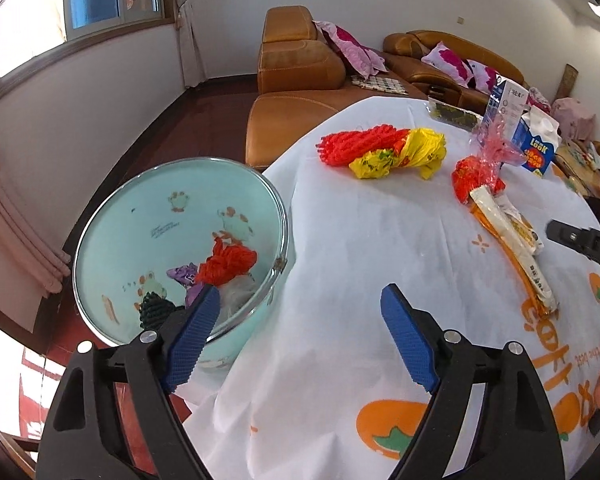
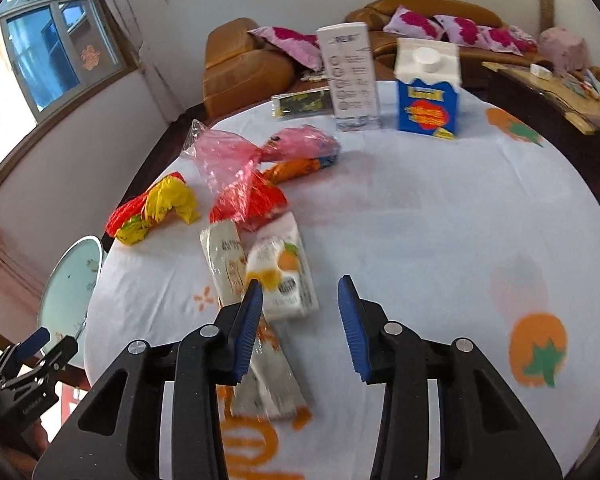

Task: Collect trash
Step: 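Grasp the white snack packet with the right gripper while the left grasps the silver snack bar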

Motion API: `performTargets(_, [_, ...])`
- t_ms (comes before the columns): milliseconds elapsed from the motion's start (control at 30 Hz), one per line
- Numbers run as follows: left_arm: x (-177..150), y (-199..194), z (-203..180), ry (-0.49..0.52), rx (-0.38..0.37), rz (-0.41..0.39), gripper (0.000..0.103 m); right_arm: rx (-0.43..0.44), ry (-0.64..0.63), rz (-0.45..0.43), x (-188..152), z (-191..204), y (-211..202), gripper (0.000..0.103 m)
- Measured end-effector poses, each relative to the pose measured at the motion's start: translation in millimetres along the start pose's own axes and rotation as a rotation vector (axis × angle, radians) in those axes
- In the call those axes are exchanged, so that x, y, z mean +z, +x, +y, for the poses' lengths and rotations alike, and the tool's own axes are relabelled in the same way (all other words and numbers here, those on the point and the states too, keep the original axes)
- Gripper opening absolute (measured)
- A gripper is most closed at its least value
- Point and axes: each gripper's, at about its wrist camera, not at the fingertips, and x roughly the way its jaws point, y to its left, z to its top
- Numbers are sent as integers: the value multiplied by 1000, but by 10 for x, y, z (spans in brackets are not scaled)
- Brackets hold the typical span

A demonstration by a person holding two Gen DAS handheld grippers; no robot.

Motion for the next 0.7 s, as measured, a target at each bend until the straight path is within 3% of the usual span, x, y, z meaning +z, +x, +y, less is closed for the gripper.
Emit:
performTargets(267, [217, 77, 43, 18, 16, -17, 82, 22, -35, 100, 109, 69, 446, 40])
performTargets(400, [398, 173, 16, 34, 2, -35, 82, 13, -72, 102, 131, 66, 476, 32])
performTargets(500, [533, 262, -22, 46, -13, -41, 82, 46, -81, 118, 140, 28, 461, 17])
performTargets(633, [640, 316, -131, 68, -41, -51, 80, 38, -51, 104, 130, -117, 330, 13])
performTargets(700, [648, 320, -223, 92, -65, -63, 70, 49, -12, 88, 120, -246, 206, 13])
